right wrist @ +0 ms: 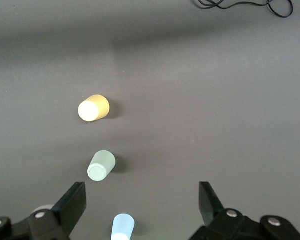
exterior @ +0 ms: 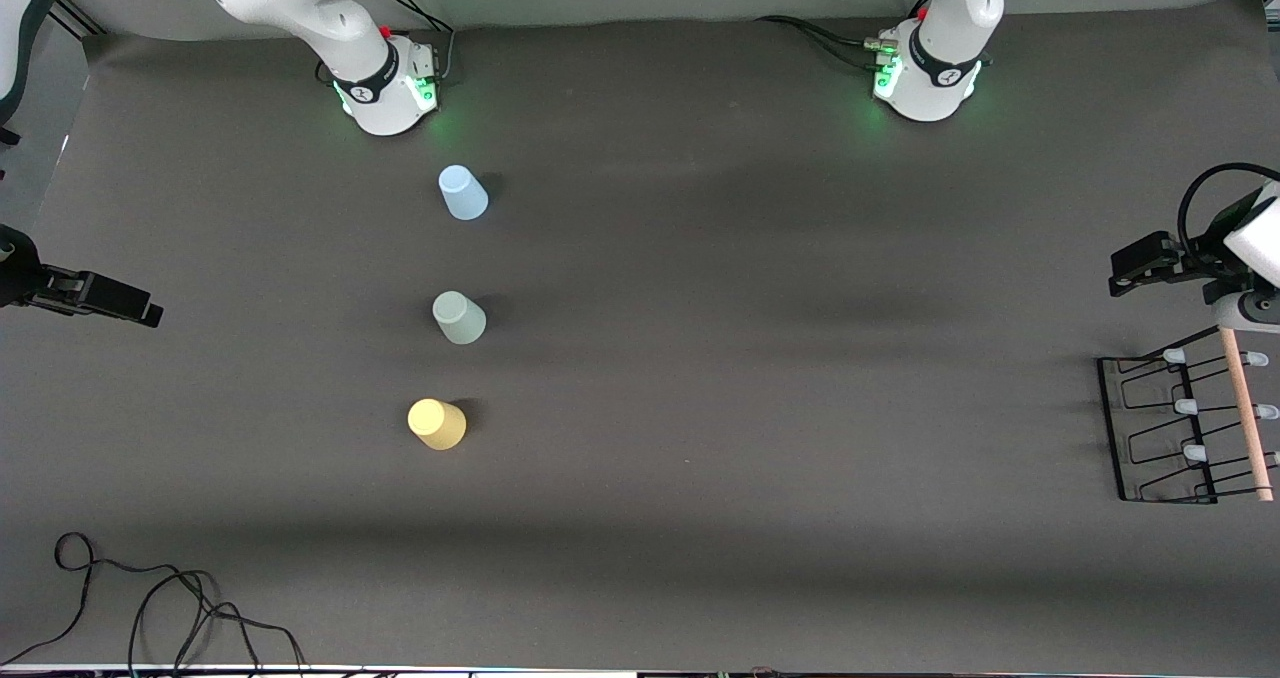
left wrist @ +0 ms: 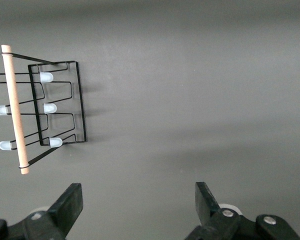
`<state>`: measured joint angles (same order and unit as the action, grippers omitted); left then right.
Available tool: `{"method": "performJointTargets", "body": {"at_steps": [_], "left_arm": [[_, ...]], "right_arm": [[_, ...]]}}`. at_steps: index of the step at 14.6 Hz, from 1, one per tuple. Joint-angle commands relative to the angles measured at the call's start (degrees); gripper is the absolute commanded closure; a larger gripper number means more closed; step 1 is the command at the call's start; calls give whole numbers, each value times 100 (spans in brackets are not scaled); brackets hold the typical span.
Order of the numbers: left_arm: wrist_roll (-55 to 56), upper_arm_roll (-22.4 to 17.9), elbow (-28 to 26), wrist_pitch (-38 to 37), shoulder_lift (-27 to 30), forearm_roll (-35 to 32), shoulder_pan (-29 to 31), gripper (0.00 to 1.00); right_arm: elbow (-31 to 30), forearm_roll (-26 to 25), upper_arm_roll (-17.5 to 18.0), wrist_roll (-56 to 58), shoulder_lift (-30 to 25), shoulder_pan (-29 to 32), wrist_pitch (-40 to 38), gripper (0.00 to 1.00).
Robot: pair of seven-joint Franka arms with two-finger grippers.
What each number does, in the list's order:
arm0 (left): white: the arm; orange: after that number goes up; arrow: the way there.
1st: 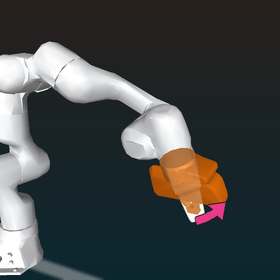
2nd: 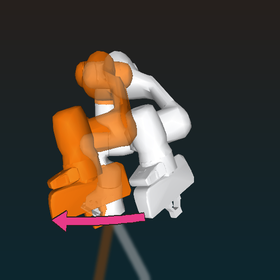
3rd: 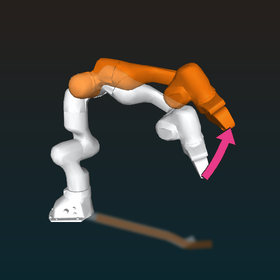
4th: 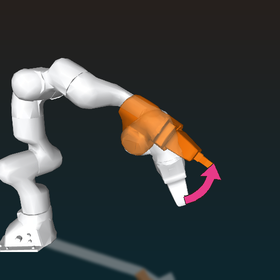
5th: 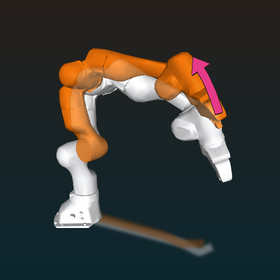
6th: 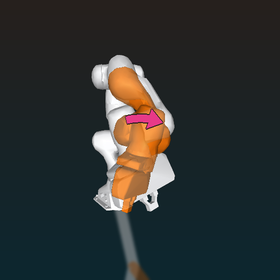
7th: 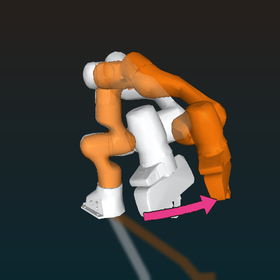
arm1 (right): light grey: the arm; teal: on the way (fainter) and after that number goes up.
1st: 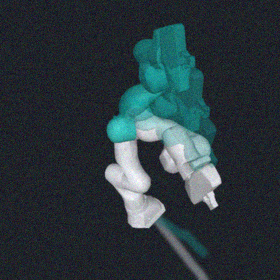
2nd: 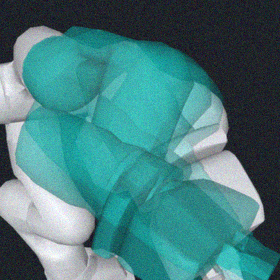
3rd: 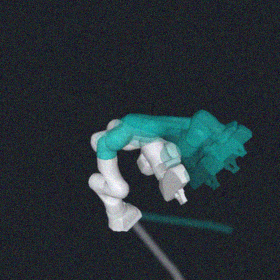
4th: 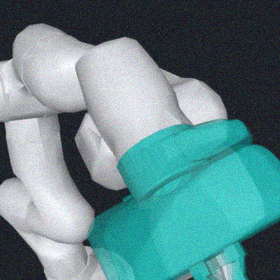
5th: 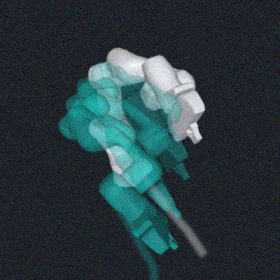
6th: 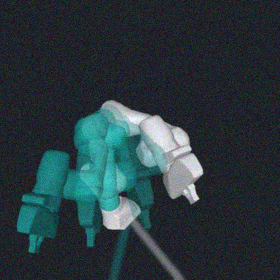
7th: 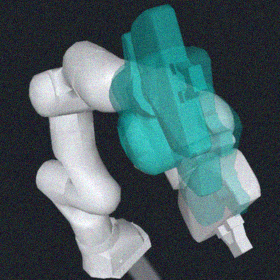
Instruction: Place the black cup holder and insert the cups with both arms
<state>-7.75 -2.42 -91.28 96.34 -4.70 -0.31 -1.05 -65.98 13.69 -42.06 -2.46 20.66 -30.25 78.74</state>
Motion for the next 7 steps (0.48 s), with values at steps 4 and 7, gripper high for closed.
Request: {"method": "performJointTargets", "body": {"at_steps": [4,7], "left_arm": [[257,-40,66,8,22,-13,-27,0],[257,-31,57,-36,22,-22,-36,0]], "right_arm": [[76,11,-4,36,-27,10,-95,0],[76,11,-4,36,-27,2,-95,0]]}}
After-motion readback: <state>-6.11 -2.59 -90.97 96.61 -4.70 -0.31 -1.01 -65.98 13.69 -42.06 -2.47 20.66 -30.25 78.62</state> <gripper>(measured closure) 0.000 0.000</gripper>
